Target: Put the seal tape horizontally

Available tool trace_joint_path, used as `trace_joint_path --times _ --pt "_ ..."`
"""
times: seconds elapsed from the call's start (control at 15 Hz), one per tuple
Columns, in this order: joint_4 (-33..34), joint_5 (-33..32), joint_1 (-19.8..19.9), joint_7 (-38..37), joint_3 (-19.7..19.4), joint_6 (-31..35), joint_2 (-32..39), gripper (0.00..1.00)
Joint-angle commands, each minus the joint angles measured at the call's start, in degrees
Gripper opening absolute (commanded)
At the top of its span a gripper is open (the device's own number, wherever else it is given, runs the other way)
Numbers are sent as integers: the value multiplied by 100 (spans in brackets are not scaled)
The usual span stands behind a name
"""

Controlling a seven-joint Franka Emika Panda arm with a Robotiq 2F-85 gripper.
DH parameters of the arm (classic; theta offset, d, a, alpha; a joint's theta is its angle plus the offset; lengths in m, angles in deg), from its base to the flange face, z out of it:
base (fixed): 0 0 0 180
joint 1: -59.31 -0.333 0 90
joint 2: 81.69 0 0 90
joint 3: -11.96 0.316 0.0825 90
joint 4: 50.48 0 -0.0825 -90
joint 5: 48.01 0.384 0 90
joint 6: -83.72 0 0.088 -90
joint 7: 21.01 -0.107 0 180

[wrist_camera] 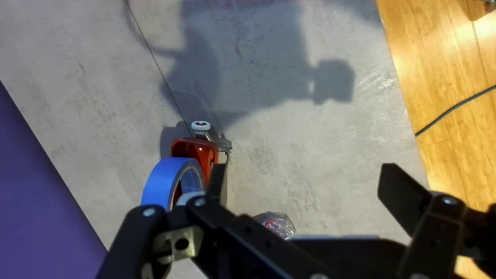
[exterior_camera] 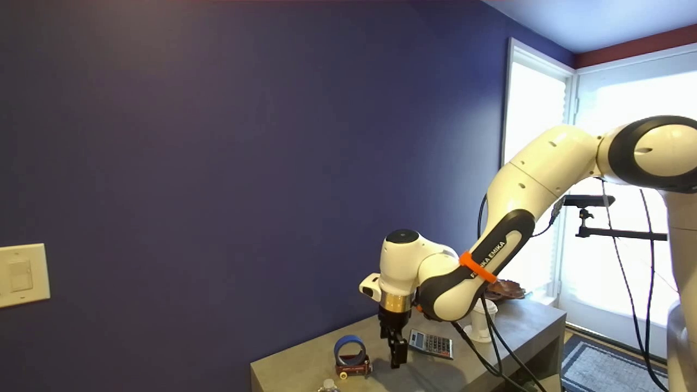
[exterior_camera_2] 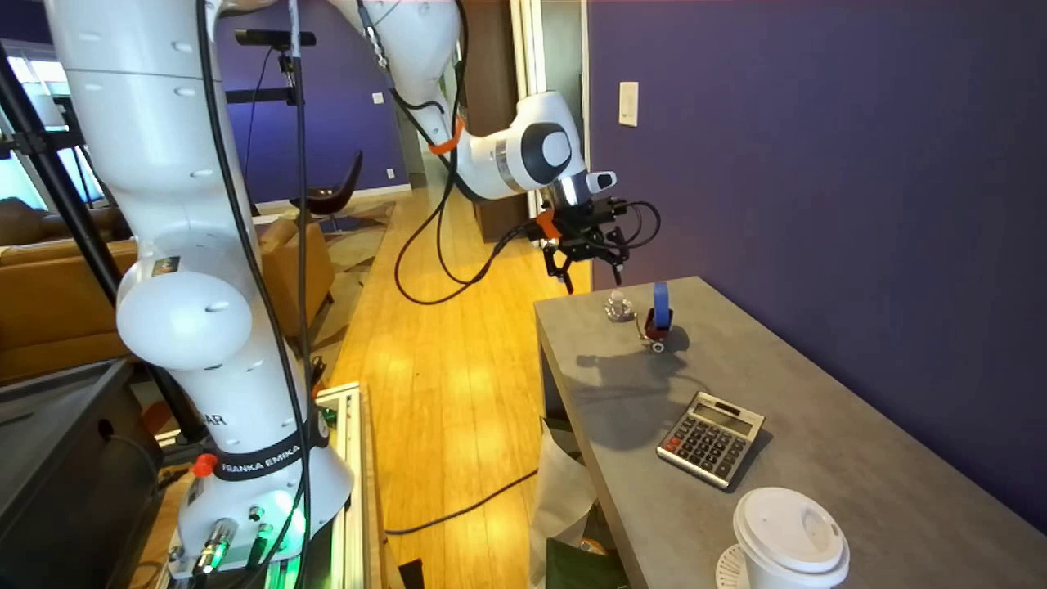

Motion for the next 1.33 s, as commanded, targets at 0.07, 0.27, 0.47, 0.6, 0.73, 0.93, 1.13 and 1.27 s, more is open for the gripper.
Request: trace_joint_path --times 0.07,0.27,0.47,0.6,0.73,0.93,1.13,1.27 --pt "15 -399 -8 -218 -105 389 188 100" --pt "57 -640 -1 -316 -211 645 322 100" --pt "133 -681 0 -356 -229 765 392 100" --pt "370 -932 -65 -550 -328 829 642 100" --pt "527 -1012 -63 -564 -378 956 809 100" --pt "769 -1006 -79 -526 -435 1054 1075 100" --pt "971 -957 -126 -501 -465 1049 1318 89" --pt "1059 -928 -142 -491 -474 1027 1435 78"
